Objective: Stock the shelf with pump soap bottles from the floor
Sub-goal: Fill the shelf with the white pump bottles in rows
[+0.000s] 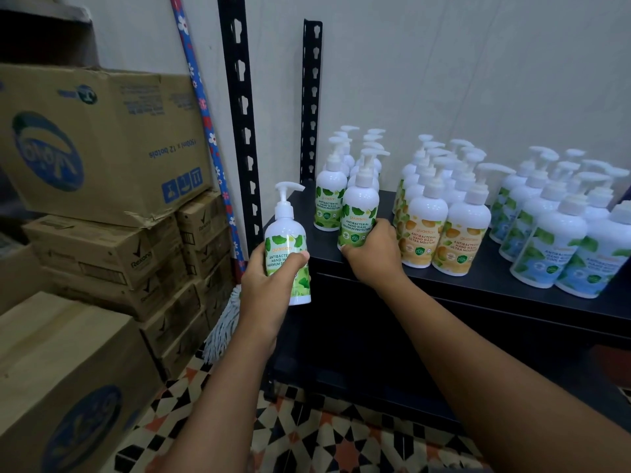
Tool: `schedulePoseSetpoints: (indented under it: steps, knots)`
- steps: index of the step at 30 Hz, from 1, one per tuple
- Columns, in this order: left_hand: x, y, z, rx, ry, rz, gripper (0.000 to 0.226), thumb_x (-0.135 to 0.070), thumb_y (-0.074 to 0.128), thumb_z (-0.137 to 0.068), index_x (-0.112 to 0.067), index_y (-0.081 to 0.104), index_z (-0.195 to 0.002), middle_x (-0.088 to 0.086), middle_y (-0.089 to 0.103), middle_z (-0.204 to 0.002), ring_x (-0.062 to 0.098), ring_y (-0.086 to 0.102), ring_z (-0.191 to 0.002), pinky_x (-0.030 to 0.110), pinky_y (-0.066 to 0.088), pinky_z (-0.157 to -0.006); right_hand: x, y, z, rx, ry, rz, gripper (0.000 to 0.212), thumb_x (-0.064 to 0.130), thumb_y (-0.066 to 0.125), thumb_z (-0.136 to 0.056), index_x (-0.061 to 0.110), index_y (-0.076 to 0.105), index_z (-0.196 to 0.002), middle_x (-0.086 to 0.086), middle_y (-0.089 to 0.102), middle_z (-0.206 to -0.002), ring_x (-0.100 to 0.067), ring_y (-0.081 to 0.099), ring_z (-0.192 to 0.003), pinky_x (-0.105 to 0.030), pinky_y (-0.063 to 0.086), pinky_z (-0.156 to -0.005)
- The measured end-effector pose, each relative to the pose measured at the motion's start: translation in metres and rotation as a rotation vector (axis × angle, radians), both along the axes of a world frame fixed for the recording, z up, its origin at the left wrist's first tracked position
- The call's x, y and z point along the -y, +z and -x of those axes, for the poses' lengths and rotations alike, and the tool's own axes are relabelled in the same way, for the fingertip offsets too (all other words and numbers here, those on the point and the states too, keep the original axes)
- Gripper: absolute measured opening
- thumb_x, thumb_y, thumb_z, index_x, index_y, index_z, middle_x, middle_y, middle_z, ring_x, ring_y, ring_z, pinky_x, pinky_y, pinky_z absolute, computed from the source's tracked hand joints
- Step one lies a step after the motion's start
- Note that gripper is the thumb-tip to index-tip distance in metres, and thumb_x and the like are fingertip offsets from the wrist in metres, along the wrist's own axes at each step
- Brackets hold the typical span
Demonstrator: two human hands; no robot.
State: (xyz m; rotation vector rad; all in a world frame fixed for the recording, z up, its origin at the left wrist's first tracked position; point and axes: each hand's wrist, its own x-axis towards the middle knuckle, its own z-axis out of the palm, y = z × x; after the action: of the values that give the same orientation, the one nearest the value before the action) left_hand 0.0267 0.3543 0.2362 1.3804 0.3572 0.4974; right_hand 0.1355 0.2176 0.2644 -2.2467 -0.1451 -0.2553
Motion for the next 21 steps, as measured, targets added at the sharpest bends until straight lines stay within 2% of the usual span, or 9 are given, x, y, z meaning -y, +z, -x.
schedulePoseSetpoints:
  steps: [7,14,18,21]
  knots:
    - [0.001,0.0,0.001,-0.006,-0.005,-0.008,0.051,-0.047,0.078,-0.065,-0.033,0.066,-0.113,0.004,0.074,-0.101,0.027,0.076,-0.089,0.052,0.064,-0.076,0.0,0.004,-0.001,-0.037,-0.003,0.013,0.059,0.023,0.077,-0.087,0.002,0.044,-0.132,-0.017,0.046,-0.134,-0.034,0.053,-0.12,-0.039,0.045,-0.094]
    - [-0.001,0.001,0.004,-0.006,-0.007,-0.011,0.05,-0.045,0.078,-0.067,-0.033,0.066,-0.114,0.003,0.074,-0.102,0.026,0.076,-0.089,0.051,0.064,-0.076,0.002,0.006,0.005,-0.055,-0.003,0.019,0.069,0.026,0.082,-0.082,0.002,0.044,-0.134,-0.016,0.046,-0.136,-0.033,0.053,-0.123,-0.04,0.046,-0.098]
    - [0.0,0.003,0.003,-0.012,0.007,0.044,0.052,-0.042,0.079,-0.068,-0.029,0.062,-0.116,0.006,0.075,-0.103,0.026,0.077,-0.086,0.051,0.064,-0.075,0.012,-0.009,0.03,0.028,0.062,0.178,0.074,0.035,0.073,-0.089,0.005,0.035,-0.145,-0.013,0.038,-0.143,-0.031,0.044,-0.132,-0.037,0.041,-0.103]
    - [0.004,0.005,0.002,0.004,0.013,0.147,0.049,-0.031,0.081,-0.079,-0.018,0.055,-0.119,0.012,0.073,-0.099,0.027,0.077,-0.079,0.041,0.061,-0.064,0.022,-0.021,0.047,0.148,0.126,0.338,0.072,0.044,0.061,-0.096,0.006,0.035,-0.152,-0.01,0.035,-0.152,-0.027,0.037,-0.141,-0.038,0.033,-0.115]
